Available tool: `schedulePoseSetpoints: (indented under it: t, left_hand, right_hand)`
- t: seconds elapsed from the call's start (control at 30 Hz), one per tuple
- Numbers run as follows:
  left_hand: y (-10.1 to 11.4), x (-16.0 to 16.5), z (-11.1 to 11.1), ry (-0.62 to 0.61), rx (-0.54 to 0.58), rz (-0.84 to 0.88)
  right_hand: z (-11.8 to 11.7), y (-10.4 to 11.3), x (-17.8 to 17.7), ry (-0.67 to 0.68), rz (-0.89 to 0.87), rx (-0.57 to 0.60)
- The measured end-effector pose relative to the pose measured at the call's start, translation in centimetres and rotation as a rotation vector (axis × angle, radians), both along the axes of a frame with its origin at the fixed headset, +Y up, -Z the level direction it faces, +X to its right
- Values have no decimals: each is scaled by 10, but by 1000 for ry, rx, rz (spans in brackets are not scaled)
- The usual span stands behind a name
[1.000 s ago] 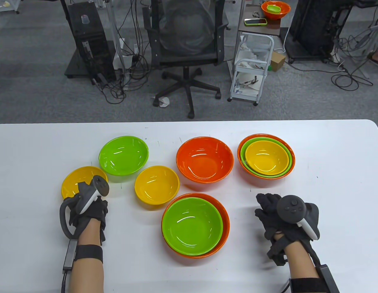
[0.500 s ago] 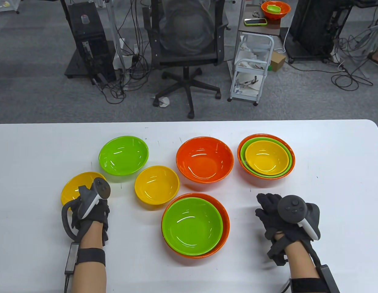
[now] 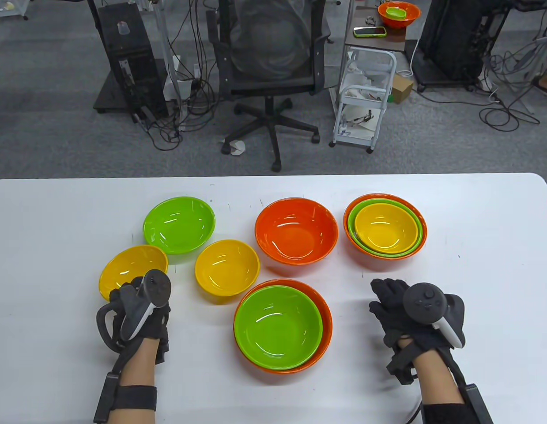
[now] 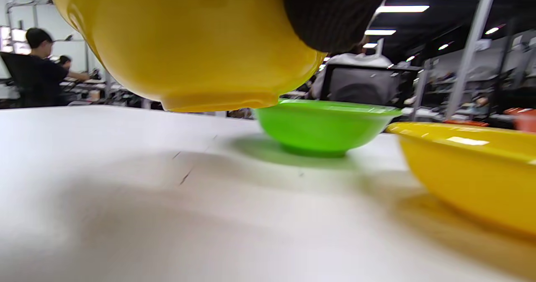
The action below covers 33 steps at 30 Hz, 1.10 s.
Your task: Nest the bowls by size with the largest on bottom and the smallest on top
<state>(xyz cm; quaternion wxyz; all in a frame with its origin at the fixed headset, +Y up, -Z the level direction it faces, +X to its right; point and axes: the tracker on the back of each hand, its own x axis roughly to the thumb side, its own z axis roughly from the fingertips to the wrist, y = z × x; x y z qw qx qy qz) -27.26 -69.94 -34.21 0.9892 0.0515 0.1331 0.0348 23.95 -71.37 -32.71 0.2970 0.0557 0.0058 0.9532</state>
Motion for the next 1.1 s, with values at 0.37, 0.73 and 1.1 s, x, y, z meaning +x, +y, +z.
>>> schedulePoseSetpoints:
  t: [0.37,0.73,1.1]
  left_hand:
    - [14,76,25,-298,80,-79]
    - [13,119,49,-545,111,-116]
    - [7,143,61,-751,80,-83]
  right_hand:
    - [0,-1,-1,4,6,-1]
    - [-1,-6,-7,16,34,-16]
    - [-3,-9,-9,19,53,-34]
